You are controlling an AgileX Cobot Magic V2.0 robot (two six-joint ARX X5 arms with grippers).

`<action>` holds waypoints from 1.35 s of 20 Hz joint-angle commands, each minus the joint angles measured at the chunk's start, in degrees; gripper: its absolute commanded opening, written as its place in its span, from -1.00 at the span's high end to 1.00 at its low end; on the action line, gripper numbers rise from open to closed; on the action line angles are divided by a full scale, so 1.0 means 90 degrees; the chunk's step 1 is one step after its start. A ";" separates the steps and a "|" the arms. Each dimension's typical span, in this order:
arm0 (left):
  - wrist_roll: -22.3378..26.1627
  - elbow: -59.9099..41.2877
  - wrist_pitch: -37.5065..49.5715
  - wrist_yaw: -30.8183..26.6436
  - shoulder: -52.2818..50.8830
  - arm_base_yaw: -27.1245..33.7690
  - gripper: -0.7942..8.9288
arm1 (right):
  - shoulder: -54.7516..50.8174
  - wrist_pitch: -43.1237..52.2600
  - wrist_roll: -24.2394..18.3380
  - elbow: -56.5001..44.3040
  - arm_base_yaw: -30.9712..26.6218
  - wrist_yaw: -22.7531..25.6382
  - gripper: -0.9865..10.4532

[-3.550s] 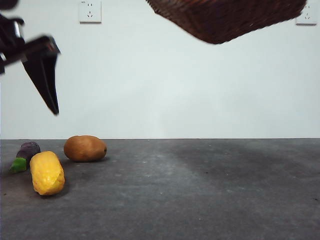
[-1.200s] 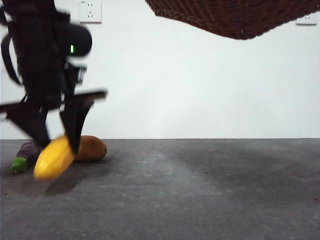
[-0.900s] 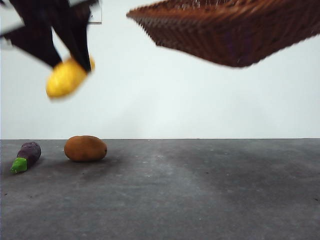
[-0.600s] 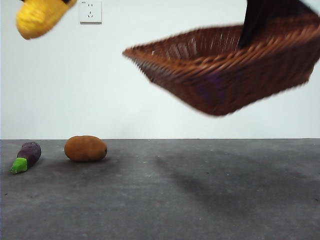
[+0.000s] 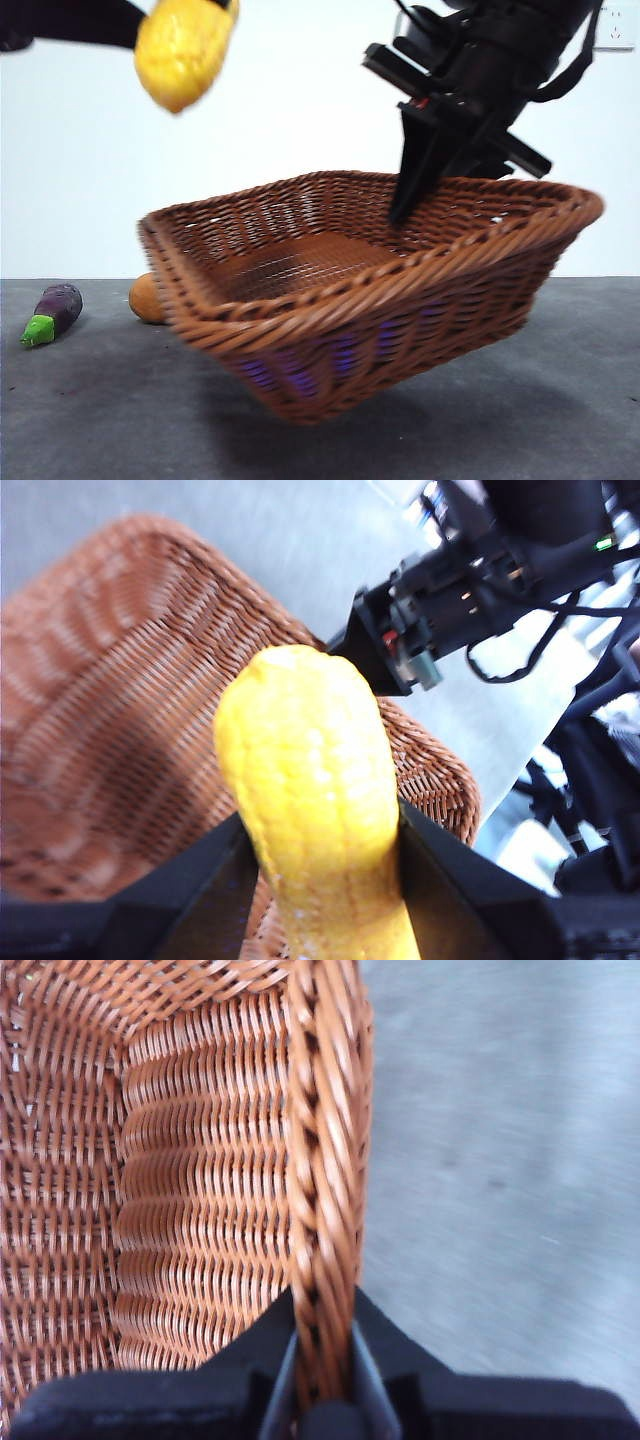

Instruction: Help me put the vegetables on the table into the basket

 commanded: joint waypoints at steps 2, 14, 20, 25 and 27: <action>0.0262 -0.0034 0.0240 0.0070 0.0894 -0.0236 0.85 | 0.0056 0.0299 0.0272 -0.0022 0.0243 -0.0049 0.85; 0.0015 -0.0027 0.1294 0.0381 0.2965 -0.0874 -0.17 | 0.0056 0.0313 0.0396 -0.0022 0.0277 -0.0197 0.85; -0.0090 0.0078 0.1209 0.0619 0.2735 -0.0862 -0.21 | 0.0053 0.0306 0.0362 -0.0022 0.0270 -0.0165 0.85; -0.0073 0.1107 -0.0226 0.0413 0.1894 -0.0544 -0.21 | -0.0172 0.0245 0.0287 0.0153 -0.0153 -0.0165 0.85; 0.0172 0.1802 -0.1105 -0.0352 0.1620 -0.0287 -0.21 | -0.0476 -0.0102 0.0085 0.0401 -0.0542 -0.0121 0.85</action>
